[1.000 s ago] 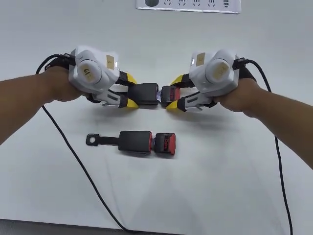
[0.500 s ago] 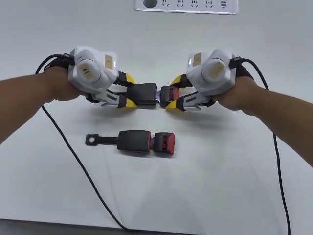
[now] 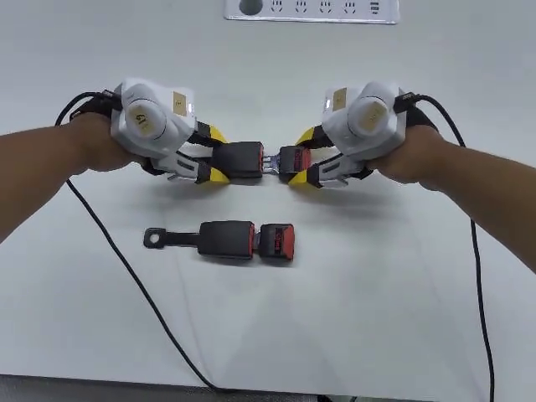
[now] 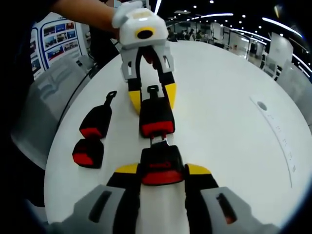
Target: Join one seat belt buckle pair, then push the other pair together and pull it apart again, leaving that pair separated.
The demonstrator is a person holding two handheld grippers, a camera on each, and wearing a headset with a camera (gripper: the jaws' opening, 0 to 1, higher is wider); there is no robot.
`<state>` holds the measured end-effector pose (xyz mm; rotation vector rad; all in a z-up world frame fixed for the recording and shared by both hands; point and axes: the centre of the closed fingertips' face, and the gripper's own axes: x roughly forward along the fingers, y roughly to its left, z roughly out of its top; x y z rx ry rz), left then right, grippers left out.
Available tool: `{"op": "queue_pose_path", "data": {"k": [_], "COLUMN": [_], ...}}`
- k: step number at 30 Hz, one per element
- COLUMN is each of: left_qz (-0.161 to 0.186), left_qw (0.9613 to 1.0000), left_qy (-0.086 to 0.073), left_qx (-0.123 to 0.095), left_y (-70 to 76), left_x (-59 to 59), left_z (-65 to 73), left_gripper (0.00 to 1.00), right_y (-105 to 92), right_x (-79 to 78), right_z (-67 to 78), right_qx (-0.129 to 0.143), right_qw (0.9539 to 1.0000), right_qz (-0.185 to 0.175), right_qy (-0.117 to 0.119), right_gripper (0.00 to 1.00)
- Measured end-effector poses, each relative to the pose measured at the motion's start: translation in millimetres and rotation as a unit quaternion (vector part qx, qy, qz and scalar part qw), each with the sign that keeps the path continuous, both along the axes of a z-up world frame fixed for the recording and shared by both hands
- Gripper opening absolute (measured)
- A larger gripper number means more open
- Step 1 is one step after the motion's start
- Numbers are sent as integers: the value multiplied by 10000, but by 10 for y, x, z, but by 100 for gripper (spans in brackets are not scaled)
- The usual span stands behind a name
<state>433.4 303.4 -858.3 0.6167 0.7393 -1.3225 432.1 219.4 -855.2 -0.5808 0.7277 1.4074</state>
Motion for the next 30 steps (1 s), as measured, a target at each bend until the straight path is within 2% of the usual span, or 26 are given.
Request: {"op": "queue_pose_path", "data": {"k": [5,30], "left_qz": [1,-18], "left_qw": [10000,10000], "left_qy": [5,26], "left_qx": [5,25], "left_y": [-3,-4], "left_x": [2,1], "left_z": [-2,6], "left_gripper": [33,33], "right_y": [-93,-754], "right_x": [-14,-125], "right_z": [11,13], "right_qx": [50,-74], "right_qw": [10000,9999], "right_qz": [-28,-104], "right_qy": [-31,-39], "right_gripper": [35,36]}}
